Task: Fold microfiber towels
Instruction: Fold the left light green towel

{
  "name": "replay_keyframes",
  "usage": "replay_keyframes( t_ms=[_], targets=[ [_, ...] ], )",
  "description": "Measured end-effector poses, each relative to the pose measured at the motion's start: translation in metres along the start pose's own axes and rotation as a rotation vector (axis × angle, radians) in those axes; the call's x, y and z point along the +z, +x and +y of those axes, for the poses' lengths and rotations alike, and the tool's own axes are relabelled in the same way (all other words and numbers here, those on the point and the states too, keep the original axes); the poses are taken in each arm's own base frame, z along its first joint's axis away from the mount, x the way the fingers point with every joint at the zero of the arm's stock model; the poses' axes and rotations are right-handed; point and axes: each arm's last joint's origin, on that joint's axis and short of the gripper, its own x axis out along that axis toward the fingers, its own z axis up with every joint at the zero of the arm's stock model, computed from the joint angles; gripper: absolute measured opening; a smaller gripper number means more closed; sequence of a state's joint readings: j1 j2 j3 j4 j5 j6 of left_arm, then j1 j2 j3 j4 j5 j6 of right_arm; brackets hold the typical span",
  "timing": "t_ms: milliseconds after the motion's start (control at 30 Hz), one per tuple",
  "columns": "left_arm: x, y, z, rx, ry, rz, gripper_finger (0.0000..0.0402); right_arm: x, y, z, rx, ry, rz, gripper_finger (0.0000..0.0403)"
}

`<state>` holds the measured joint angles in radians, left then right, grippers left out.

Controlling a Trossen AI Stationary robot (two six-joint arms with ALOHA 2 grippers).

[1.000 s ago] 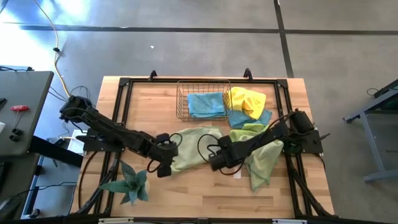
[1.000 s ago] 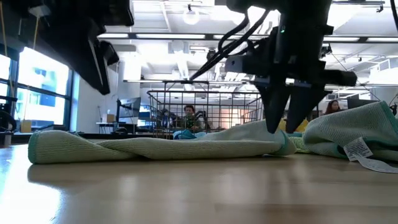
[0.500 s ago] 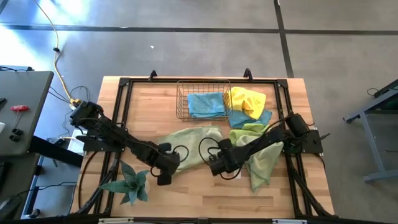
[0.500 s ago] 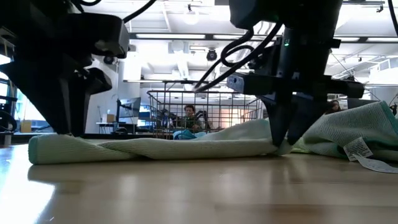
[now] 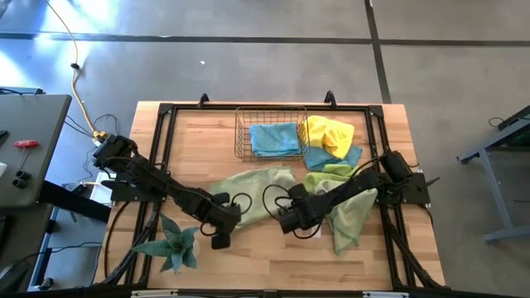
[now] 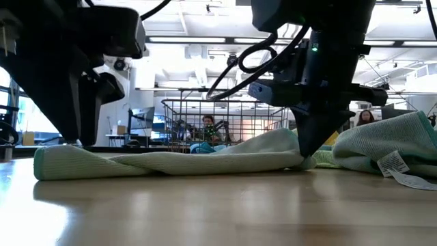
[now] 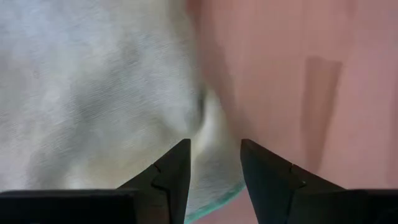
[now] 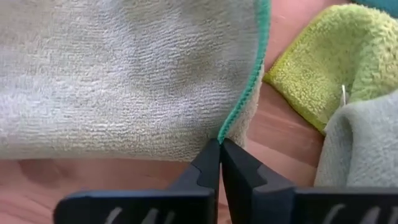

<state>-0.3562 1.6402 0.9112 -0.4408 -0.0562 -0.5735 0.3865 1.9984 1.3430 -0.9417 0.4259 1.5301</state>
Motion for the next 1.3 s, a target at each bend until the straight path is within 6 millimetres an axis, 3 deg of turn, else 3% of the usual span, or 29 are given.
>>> replay_keyframes(
  t_ms=[233, 400, 600, 1033, 1300],
  targets=[
    [-0.001, 0.022, -0.003, 0.004, 0.03, 0.014, 0.0131, 0.0, 0.0, 0.0, 0.007, -0.158, 0.018, 0.0001],
    [-0.007, 0.036, -0.003, 0.007, 0.042, 0.094, 0.0131, 0.002, -0.013, -0.002, 0.042, -0.307, 0.039, 0.0],
    [-0.008, 0.032, -0.003, -0.013, 0.068, 0.11, 0.0131, 0.004, -0.037, -0.009, 0.065, -0.506, 0.046, 0.0],
    [-0.014, 0.03, -0.01, -0.116, 0.135, 0.178, 0.0131, -0.001, -0.042, -0.019, 0.01, -0.978, 0.065, 0.0],
    [-0.014, 0.025, -0.011, -0.141, 0.15, 0.173, 0.0131, -0.002, -0.052, -0.014, 0.112, -0.949, 0.205, 0.0]
  ],
)
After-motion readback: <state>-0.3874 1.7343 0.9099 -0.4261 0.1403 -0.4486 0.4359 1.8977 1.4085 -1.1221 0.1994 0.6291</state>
